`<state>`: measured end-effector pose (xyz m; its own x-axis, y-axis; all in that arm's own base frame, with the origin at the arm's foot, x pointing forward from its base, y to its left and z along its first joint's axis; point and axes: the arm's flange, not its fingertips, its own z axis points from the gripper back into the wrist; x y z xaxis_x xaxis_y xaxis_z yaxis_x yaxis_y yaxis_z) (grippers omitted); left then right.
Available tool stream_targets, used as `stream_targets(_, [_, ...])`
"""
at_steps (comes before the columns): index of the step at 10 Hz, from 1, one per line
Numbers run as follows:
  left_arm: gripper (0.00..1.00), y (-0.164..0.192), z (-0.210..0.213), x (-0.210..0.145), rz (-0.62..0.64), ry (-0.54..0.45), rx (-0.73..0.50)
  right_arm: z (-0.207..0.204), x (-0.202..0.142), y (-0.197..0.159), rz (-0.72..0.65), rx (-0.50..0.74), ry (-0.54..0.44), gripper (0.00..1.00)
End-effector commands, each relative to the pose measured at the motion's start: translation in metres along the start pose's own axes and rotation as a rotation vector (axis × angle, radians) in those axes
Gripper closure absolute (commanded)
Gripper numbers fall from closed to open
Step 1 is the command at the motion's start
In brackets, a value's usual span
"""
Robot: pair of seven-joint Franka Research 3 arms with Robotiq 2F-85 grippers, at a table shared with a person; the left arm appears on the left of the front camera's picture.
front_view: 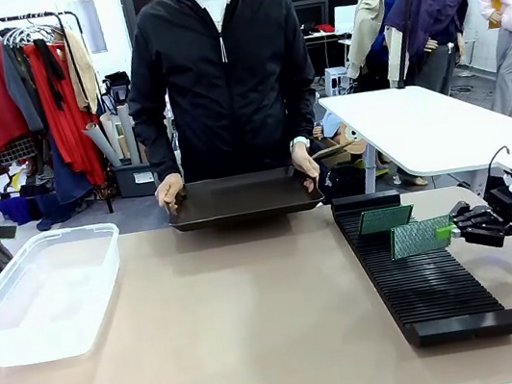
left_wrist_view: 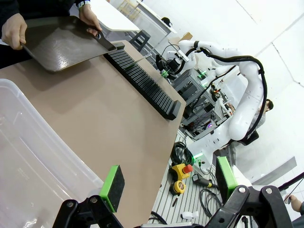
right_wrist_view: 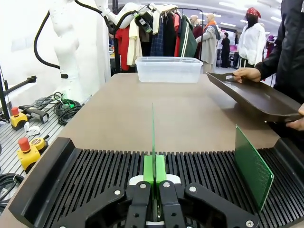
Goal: Sort PCBs into racks and boxes based on the side picked up.
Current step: If the short side of the Blank PCB is picked up, insert it into the PCB Rack ; if the long side is picked up, place it in the Organizing box.
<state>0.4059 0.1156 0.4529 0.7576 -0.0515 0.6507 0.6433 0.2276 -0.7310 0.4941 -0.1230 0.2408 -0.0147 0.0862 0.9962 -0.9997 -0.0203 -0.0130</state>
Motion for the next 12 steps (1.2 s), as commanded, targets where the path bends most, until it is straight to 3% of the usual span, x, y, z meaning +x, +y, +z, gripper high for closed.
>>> stream_targets(1, [0.0, -0.001, 0.0, 0.001, -0.005, -0.002, -0.003, -0.003, -0.006, 0.004, 0.009, -0.044, 0.001, 1.0])
stream_targets(6, [0.0, -0.001, 0.0, 0.001, -0.005, -0.002, -0.003, -0.008, -0.016, 0.009, -0.034, -0.071, -0.023, 1.0])
stream_targets(12, [0.0, -0.001, 0.0, 0.001, -0.005, -0.002, -0.003, -0.009, -0.019, 0.011, -0.066, -0.097, 0.014, 1.0])
